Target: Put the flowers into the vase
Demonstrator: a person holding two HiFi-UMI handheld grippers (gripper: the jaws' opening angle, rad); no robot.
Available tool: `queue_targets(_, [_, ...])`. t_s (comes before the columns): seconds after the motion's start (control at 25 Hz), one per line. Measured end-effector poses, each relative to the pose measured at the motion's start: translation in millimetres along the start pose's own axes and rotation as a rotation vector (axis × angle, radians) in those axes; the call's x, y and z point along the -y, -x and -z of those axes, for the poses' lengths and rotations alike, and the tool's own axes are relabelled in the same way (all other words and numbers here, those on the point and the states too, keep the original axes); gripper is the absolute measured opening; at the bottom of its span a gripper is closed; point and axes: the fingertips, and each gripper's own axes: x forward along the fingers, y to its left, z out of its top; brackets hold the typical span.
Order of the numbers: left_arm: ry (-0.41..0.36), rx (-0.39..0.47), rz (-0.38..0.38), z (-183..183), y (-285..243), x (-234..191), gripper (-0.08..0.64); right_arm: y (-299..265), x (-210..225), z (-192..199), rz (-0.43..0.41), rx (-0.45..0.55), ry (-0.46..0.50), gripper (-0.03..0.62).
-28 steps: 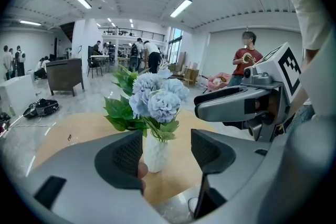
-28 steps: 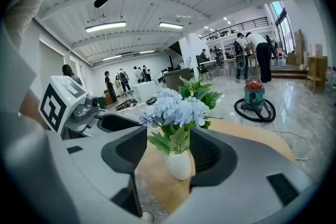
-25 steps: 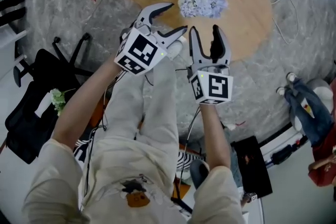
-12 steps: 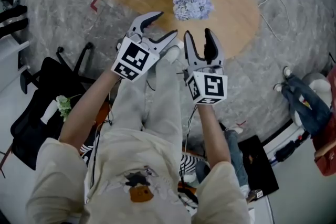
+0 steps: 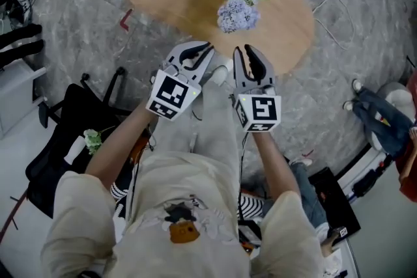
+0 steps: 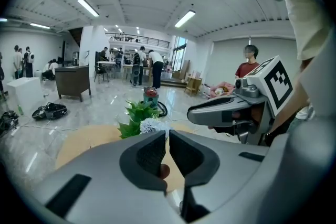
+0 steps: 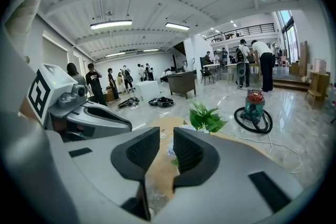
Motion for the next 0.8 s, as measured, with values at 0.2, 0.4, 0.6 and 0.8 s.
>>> queue_targets(0.2, [0.040, -0.008, -0.003, -11.3, 22.4, 9.0, 0.009, 13.8, -3.7, -6.7, 0.012, -0.046, -0.051, 0.061])
queue_targets(0.4, [0.060, -0.016, -0.019, -21.6, 40.0, 17.2, 0.009, 30.4, -9.2, -23.6, 0.014, -0.026, -0.068, 0.044])
queue_targets(0.6, [0.148, -0.018, -0.016, -34.9, 57.9, 29.0, 0.009, 49.5, -13.1, -36.3, 0.035, 0.001, -0.075, 0.025])
queue_targets(0.8, [0.137, 0.016, -0.025, -58.5, 72.2, 46.2, 0.009, 70.0, -16.4, -46.0, 0.034, 0.019, -0.080, 0.021])
